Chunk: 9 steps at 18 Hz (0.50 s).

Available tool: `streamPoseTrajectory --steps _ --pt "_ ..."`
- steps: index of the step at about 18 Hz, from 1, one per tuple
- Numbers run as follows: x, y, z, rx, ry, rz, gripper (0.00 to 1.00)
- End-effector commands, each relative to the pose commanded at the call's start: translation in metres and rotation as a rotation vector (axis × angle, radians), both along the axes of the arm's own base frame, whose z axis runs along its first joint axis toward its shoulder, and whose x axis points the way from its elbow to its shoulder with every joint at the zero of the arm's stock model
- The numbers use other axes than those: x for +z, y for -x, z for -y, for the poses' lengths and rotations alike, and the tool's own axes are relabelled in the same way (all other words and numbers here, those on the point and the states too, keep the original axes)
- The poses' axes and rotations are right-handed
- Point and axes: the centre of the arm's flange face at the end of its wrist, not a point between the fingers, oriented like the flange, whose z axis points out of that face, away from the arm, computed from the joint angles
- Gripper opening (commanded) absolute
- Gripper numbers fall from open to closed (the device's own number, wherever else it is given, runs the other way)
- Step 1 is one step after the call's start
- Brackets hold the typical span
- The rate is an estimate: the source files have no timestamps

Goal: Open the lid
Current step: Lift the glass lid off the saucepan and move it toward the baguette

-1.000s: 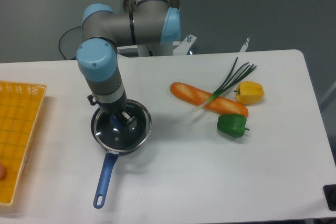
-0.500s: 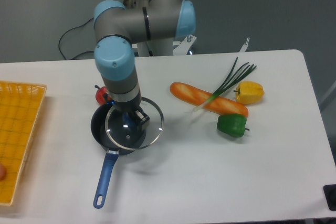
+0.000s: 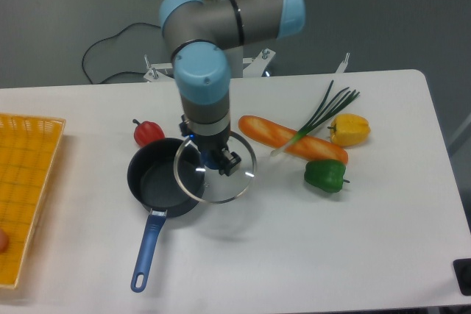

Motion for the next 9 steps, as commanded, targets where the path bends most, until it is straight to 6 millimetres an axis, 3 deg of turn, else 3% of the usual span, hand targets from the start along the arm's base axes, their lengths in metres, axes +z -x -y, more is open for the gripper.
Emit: streamPoseTrajectory --steps 9 --pt "0.0012 0.0074 0.0056 0.017 -0.007 0.002 0.46"
